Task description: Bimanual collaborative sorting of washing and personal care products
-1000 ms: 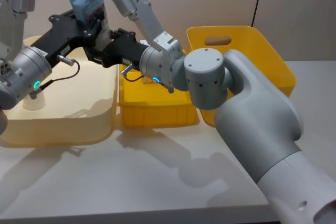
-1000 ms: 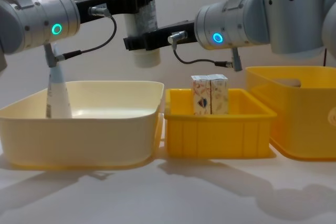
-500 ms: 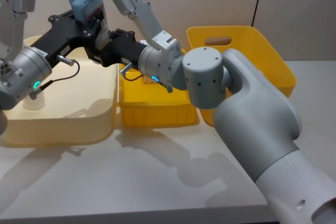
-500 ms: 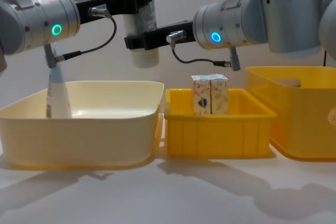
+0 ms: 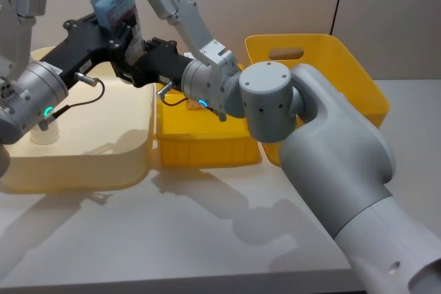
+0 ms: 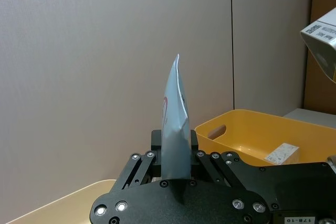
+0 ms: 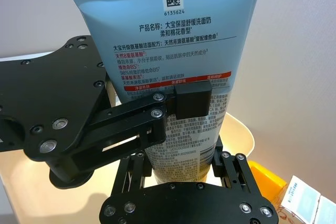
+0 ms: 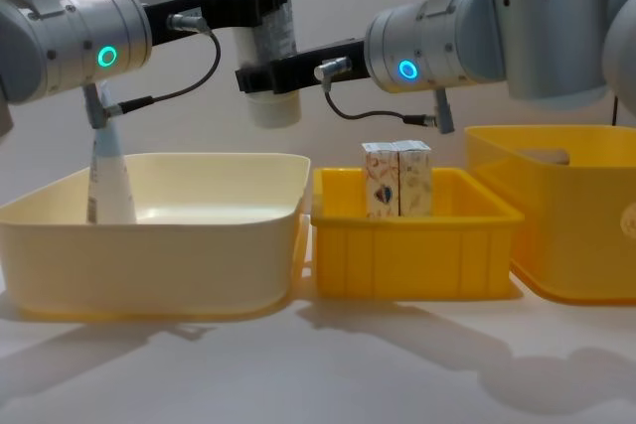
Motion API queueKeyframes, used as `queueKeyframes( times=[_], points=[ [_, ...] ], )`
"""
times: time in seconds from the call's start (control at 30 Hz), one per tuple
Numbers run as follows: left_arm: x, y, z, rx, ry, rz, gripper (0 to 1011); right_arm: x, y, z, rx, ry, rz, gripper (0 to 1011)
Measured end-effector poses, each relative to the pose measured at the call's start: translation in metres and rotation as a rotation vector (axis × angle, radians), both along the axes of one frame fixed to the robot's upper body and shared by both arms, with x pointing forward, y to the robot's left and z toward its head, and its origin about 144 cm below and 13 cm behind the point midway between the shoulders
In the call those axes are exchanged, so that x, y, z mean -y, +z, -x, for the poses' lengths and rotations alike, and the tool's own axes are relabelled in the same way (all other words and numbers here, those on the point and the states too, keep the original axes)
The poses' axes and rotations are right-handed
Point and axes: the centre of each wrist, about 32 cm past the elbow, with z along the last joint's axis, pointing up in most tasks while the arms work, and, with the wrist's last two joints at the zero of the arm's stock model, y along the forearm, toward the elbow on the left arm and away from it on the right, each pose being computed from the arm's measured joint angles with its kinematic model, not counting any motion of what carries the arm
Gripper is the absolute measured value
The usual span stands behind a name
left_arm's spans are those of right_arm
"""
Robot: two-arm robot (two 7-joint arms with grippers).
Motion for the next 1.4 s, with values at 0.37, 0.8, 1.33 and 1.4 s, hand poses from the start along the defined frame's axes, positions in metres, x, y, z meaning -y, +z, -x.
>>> queueKeyframes(
  times=[0.37,0.8,1.33,1.4],
  points=[
    [0.0000,0.0000,0.0000,0.000,0.000,0.000,256,-0.0002,0.0000,-0.0001,0.000,0.000,0.000,605],
    [0.0000,0.0000,0.0000,0.000,0.000,0.000,256,-0.0004,0.0000,0.0000,0.000,0.000,0.000,605],
    [0.0000,0.0001,0.0000,0.000,0.000,0.000,256,-0.0004,0.0000,0.0000,0.000,0.000,0.000,604],
    [0.0000,0.0000,0.0000,0.000,0.000,0.000,256,-0.0004,0.0000,0.0000,0.000,0.000,0.000,604]
  ],
)
